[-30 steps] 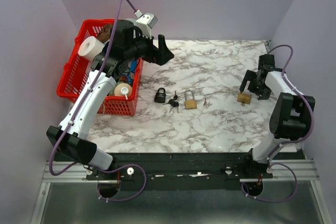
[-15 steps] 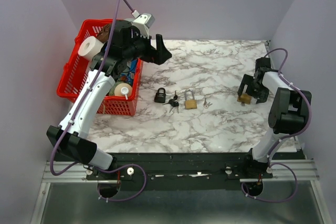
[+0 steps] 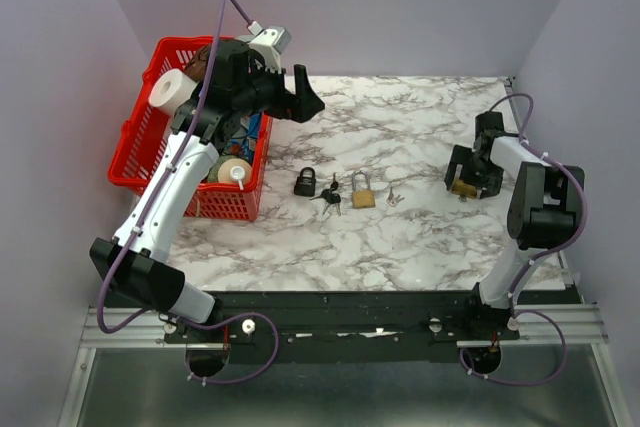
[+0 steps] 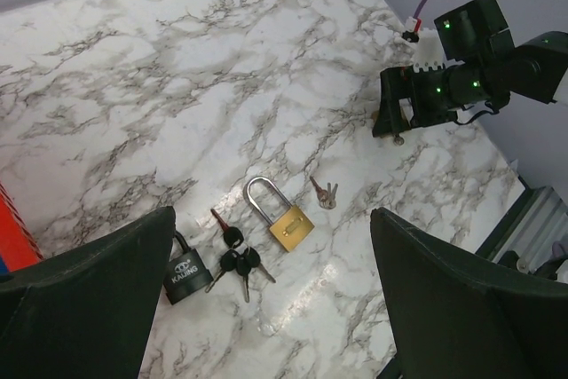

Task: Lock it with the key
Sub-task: Pick up the lock from the center of the board.

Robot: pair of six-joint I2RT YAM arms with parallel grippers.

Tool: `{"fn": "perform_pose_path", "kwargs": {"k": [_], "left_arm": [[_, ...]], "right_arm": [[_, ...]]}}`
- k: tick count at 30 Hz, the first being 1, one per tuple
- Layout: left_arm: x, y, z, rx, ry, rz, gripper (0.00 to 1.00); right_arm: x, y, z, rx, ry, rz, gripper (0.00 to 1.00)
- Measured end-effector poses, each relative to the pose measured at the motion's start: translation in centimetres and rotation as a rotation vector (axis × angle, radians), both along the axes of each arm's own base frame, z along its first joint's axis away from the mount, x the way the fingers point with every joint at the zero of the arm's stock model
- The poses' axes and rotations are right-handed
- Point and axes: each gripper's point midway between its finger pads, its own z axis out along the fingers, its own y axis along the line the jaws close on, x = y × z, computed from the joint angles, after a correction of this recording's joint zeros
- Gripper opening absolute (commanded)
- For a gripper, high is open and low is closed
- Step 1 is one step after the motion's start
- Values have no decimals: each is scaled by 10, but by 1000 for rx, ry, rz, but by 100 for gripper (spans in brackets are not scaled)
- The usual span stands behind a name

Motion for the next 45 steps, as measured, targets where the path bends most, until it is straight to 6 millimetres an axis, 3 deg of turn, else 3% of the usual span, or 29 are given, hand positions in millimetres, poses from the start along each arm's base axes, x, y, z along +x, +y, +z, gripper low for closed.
{"fn": "perform_pose_path", "kwargs": {"k": [5, 6, 7, 12, 13, 18, 19, 22, 27, 30, 34, 40, 45], "left_arm": [[1, 2, -3, -2, 13, 8, 99], [2, 2, -3, -3, 14, 10, 99], [2, 2, -3, -3, 14, 10, 99], [2, 2, -4, -4, 18, 9, 99], [2, 2, -4, -4, 18, 8, 99], [2, 1, -4, -7, 15, 0, 99], [2, 0, -3, -10, 10, -6, 99], [-2, -4, -3, -26, -28, -50, 99], [-21, -10, -7, -40, -106, -158, 99], [-33, -16, -3, -38, -198, -263, 99], [-43, -23, -6, 0, -312, -388, 99], [-67, -41, -41, 178, -545, -626, 98], [-104, -57, -74, 300, -740, -821, 97]], "right_arm": [[0, 0, 0, 2, 0, 1, 90], [1, 1, 0, 4, 0, 5, 86], [2, 2, -1, 6, 1, 12, 76], [5, 3, 0, 5, 5, 47, 61], [5, 4, 0, 6, 6, 52, 50], [6, 9, 1, 28, 2, 112, 28], [5, 10, 2, 33, 1, 130, 16], [1, 16, 11, 51, -19, 216, 1], [-10, 39, 53, 125, -112, 410, 1], [-17, 61, 83, 198, -186, 573, 1], [-41, 99, 105, 314, -197, 803, 1], [-93, 153, 125, 498, -168, 1083, 1], [-134, 191, 149, 574, -190, 1288, 1]]}}
